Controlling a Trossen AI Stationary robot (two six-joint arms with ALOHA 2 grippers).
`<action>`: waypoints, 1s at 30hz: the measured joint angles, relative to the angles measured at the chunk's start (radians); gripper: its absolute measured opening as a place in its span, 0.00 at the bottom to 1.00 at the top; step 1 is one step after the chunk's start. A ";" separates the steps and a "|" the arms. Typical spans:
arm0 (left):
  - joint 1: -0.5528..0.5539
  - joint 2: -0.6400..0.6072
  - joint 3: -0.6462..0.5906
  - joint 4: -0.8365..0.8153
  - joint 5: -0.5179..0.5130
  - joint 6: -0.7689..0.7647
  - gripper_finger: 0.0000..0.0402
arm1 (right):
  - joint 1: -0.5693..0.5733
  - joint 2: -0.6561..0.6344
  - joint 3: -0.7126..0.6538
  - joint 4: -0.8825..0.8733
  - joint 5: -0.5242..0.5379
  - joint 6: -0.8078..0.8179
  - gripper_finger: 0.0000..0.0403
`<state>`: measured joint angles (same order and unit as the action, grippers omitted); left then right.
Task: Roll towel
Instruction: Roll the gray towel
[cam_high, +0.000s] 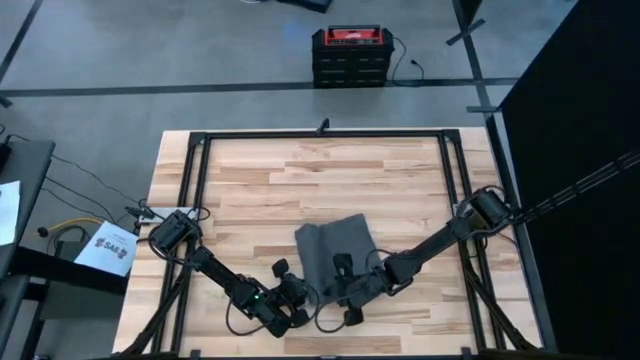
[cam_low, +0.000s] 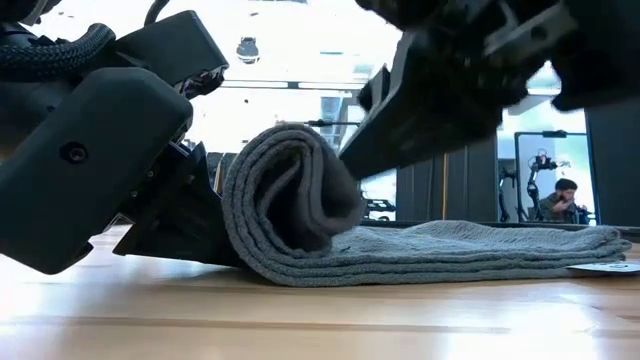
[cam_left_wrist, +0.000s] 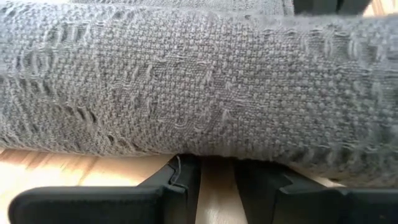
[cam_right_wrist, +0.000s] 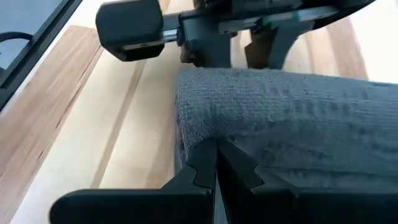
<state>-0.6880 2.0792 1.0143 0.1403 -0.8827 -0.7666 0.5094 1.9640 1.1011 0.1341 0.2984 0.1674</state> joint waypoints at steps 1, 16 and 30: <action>0.000 0.000 0.000 0.000 0.000 0.000 0.19 | -0.002 0.010 0.000 0.019 -0.003 0.001 0.00; 0.000 0.000 0.000 0.010 0.013 0.002 0.19 | -0.060 0.036 0.000 0.060 -0.005 -0.053 0.00; -0.010 -0.087 0.000 -0.075 0.082 0.001 0.19 | -0.001 -0.094 0.001 -0.172 0.046 0.010 0.00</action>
<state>-0.6979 1.9924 1.0145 0.0650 -0.8005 -0.7655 0.5085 1.8702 1.1019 -0.0378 0.3447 0.1776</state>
